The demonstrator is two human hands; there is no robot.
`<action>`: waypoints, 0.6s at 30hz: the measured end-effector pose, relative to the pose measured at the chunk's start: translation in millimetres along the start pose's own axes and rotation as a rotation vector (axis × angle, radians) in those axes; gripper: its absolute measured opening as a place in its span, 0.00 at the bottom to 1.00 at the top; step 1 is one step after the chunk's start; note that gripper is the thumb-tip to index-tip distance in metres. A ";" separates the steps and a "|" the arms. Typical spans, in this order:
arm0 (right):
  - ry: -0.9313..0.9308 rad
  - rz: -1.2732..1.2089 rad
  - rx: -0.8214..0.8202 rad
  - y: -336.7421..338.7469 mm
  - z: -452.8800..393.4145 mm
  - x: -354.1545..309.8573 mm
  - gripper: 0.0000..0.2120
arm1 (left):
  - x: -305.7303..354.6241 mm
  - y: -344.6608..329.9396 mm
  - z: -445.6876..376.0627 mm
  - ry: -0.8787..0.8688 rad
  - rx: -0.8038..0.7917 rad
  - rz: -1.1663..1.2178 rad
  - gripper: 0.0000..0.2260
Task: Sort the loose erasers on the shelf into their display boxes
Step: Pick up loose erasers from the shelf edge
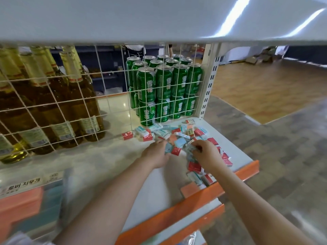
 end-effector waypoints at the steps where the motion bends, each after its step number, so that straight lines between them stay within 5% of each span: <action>1: -0.005 -0.020 -0.001 -0.4 -0.5 1.3 0.11 | -1.6 1.6 0.4 0.007 0.022 0.005 0.19; 14: -0.055 -0.102 -0.071 -9.7 4.8 6.8 0.20 | -3.8 6.6 17.1 0.018 0.117 -0.025 0.18; 18: -0.029 -0.045 -0.060 -14.2 8.2 -0.7 0.15 | -6.7 16.7 28.3 0.036 0.180 -0.002 0.12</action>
Point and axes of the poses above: each hand's wrist, its own z-axis away from the middle knuckle, its own y-axis out of the back of the hand, x = y × z, the point moved 10 cm from there along -z, towards the middle knuckle, and after that the axes turned 11 degrees about -y, right-handed, at the moved point
